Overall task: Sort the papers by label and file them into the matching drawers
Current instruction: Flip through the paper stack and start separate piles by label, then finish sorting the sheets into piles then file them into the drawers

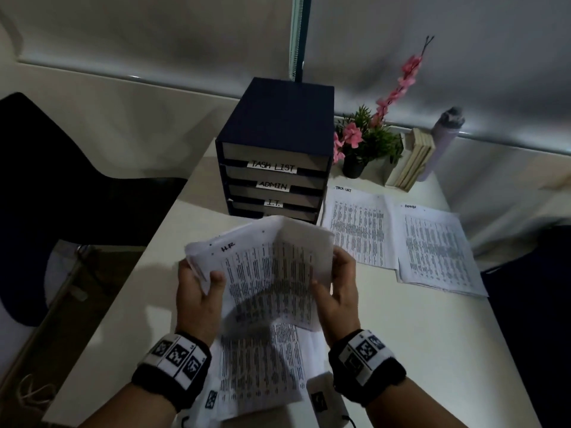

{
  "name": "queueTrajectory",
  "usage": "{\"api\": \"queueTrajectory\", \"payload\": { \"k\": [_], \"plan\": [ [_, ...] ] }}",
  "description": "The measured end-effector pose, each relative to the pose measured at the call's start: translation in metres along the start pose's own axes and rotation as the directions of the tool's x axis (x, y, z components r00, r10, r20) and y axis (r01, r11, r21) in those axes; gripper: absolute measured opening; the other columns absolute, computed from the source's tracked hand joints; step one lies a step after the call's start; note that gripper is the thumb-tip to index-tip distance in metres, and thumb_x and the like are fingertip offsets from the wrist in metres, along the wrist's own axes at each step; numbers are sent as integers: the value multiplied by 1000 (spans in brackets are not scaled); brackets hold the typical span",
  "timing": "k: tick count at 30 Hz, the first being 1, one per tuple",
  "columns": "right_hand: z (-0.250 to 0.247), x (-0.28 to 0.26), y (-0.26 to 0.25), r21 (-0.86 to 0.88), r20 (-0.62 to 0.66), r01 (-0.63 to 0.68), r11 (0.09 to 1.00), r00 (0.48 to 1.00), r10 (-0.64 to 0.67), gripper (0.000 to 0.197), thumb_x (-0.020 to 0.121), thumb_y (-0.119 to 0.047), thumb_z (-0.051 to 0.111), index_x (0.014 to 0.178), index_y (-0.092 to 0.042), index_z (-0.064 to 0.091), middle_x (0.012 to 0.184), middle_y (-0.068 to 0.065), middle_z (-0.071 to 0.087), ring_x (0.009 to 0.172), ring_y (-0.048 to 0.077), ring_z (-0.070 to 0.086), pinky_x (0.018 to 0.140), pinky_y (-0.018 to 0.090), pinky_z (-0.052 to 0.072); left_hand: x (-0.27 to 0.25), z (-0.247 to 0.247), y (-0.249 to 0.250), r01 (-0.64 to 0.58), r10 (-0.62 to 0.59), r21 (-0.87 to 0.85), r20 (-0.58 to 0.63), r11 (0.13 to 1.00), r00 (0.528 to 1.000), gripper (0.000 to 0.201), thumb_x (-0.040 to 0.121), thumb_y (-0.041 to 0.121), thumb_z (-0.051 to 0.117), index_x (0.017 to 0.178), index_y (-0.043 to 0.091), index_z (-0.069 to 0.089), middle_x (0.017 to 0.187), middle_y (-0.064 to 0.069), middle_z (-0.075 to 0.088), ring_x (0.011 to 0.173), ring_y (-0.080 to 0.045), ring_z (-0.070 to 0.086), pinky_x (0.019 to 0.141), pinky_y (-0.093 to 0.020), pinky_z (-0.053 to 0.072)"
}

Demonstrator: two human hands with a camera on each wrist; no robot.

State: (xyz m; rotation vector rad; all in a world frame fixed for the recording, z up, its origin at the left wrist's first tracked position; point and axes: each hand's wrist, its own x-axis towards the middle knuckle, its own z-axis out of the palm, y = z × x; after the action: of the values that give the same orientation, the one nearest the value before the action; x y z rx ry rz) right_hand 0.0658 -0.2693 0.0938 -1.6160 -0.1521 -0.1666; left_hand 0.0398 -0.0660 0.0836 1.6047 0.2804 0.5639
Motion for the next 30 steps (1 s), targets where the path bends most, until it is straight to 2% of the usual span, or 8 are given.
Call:
{"api": "queueTrajectory", "payload": {
  "k": [3,6,15,19,21,23,26,30],
  "plan": [
    [3,-1,9,13,25,-95,995,995,94,43,65,-33,57,104,-45,46,107,-4,55,101,21,57,80,50,55,-4,2,-14,37,-37,25,-18,999,999,77,66,78,56,104,14,37,84,6,49,71,7,53,62,-5,44],
    [6,3,15,-4,18,-134,991,991,134,38,64,-27,54,97,-44,46,104,8,50,101,36,52,80,63,49,-1,3,-19,129,-130,-34,-15,991,991,48,79,40,61,113,16,36,103,-3,53,92,-11,55,79,-16,48],
    [1,18,22,-26,10,-258,966,966,258,36,71,-19,58,99,-33,41,95,2,56,82,20,58,70,42,55,10,25,-14,270,-265,86,-61,959,962,33,94,5,52,124,13,41,115,-3,58,105,-22,55,94,-39,43],
    [-45,37,48,-170,-119,-315,934,947,298,53,74,15,48,102,-31,46,77,1,59,71,23,58,60,46,55,8,43,-26,286,-309,166,133,944,942,30,95,11,49,118,29,42,106,6,59,98,-25,60,78,-35,51],
    [-76,40,64,-270,-207,-374,887,922,326,63,74,12,45,111,-39,45,81,2,61,75,28,61,63,45,55,5,50,-41,265,-344,300,252,916,905,46,95,12,50,132,34,34,123,5,52,113,-24,54,88,-39,51],
    [-113,35,75,-357,-310,-460,813,879,362,56,84,0,51,125,-37,42,89,3,62,80,28,61,65,39,51,0,52,-59,182,-425,535,375,825,824,65,92,18,57,146,30,24,151,0,27,137,-24,33,110,-43,36],
    [-175,11,91,-422,-453,-634,648,767,455,46,91,-22,56,134,-25,39,102,13,63,81,28,59,69,31,44,-8,50,-80,-80,-615,876,395,475,682,94,82,41,68,151,24,7,160,-7,-6,148,-28,0,120,-43,15],
    [-236,-22,101,-551,-460,-733,399,666,587,69,80,-17,70,139,-22,35,97,9,56,82,29,55,72,33,44,-15,49,-95,-372,-683,913,381,170,623,112,70,65,65,152,21,2,159,-15,-4,148,-32,1,120,-46,11]
  ]
}}
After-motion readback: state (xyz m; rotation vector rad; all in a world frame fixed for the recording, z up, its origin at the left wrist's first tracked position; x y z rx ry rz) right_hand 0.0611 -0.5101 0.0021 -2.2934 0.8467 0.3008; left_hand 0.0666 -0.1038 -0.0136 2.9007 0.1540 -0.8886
